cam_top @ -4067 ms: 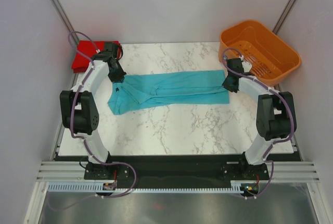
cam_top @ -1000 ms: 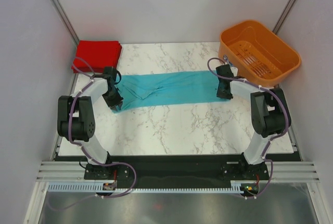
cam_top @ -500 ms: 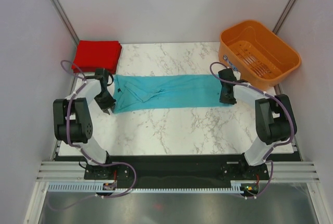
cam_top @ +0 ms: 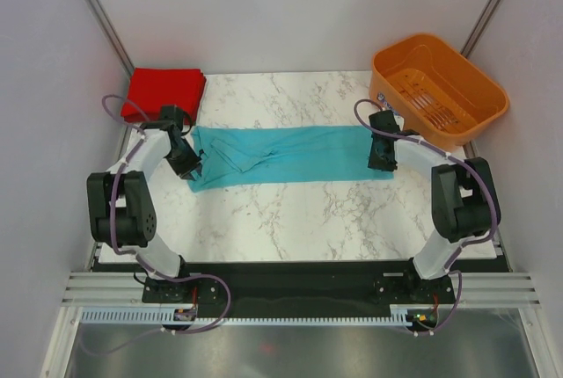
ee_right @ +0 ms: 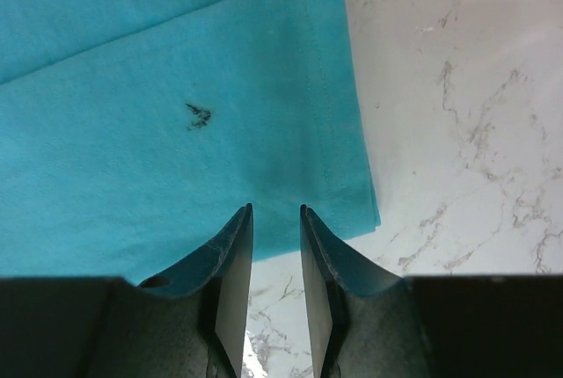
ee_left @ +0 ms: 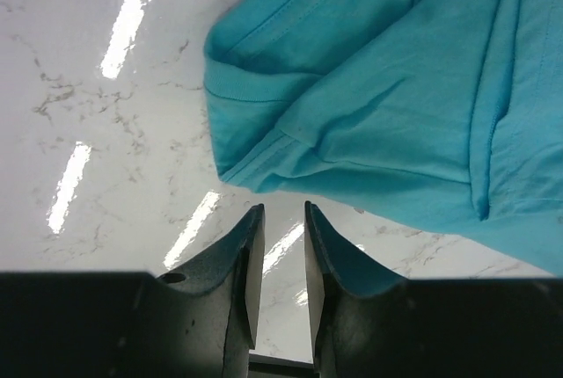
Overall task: Fold and stack the t-shirts
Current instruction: Fold the tshirt
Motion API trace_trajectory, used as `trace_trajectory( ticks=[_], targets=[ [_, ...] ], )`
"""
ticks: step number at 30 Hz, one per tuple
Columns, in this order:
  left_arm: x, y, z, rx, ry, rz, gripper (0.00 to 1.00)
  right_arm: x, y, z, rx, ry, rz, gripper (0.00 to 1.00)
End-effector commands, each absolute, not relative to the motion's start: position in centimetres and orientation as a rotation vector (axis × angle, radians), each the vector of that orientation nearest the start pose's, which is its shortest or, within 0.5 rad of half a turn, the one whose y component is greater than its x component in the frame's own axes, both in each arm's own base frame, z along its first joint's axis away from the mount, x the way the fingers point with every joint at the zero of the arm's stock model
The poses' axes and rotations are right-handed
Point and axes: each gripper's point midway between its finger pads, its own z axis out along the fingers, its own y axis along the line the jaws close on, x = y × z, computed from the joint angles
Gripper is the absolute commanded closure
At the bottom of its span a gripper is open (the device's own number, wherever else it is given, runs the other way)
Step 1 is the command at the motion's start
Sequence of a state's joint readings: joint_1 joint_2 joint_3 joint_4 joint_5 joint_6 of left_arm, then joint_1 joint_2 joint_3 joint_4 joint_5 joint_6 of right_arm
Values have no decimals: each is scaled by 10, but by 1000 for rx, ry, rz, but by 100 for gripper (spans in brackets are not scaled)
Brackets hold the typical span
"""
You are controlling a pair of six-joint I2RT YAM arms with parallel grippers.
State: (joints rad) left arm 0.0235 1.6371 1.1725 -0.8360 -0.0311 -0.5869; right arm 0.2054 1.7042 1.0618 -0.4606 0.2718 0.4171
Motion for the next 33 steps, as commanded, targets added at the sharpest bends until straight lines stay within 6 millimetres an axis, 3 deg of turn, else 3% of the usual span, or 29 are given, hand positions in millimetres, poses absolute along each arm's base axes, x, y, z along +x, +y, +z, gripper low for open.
trace_trajectory(
  ticks=[1,5,10,15,20,23,24,27,33],
  targets=[
    [318,-17,52,-868,2787,-98,69,372,37,34,355,2574,-201,64],
    [294,2,24,-900,2852,102,71,359,27,23,358,2596,-282,64],
    [278,31,26,-897,2805,333,70,333,21,23,387,2620,-298,64],
    [273,35,33,-911,2791,342,70,325,30,39,375,2601,-195,64],
    [290,34,65,-885,2701,277,67,337,27,73,386,2506,-188,62],
    [303,26,87,-843,2663,177,64,357,25,83,382,2443,-161,64],
    [308,21,93,-832,2654,127,63,368,28,88,373,2414,-142,69],
    [318,7,107,-781,2642,0,61,386,22,89,385,2394,-191,86],
    [330,-16,120,-741,2630,-198,60,412,20,67,371,2433,-240,90]
  ],
)
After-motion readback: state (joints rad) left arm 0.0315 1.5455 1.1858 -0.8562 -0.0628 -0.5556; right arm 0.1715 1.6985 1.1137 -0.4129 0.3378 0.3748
